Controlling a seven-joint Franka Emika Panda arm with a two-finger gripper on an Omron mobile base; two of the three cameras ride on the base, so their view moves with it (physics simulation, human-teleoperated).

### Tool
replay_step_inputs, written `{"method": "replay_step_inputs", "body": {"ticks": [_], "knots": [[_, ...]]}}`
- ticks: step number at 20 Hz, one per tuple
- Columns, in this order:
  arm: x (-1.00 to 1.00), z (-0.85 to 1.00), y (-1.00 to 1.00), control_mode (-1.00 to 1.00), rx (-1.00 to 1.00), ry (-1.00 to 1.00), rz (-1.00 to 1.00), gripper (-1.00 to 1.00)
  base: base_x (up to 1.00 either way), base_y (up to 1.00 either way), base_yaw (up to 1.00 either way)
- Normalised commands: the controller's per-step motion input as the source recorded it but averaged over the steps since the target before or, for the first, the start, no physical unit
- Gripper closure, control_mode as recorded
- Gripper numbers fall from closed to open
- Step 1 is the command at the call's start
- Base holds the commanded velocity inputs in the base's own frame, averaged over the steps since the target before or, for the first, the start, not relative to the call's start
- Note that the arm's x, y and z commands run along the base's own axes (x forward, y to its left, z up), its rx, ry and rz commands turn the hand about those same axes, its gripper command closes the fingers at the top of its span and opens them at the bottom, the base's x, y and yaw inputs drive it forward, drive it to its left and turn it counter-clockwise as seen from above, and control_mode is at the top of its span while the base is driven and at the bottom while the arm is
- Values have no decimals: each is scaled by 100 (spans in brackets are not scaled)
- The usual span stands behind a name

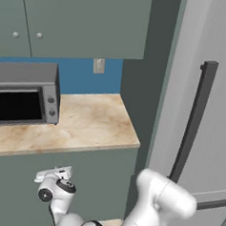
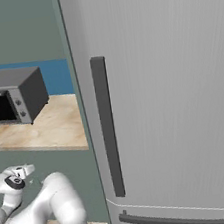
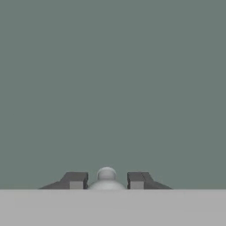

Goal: Take the tongs from the drawer on the left and place them on the dining counter next to the tray containing the kebab skewer.

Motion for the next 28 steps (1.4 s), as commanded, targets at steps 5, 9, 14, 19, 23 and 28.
{"method": "replay_step_inputs", "body": {"ticks": [5,9,14,19,23,28], "knots": [[-80,-6,-7,-100,0,0,0,100,0,0,0],[-83,-10,-8,-100,0,0,0,100,0,0,0],[-87,-14,-7,-100,0,0,0,100,0,0,0],[-93,-16,-10,-100,0,0,0,100,0,0,0],[-100,-18,-13,-100,0,0,0,100,0,0,0],[-100,-17,-16,-100,0,0,0,100,0,0,0]]}}
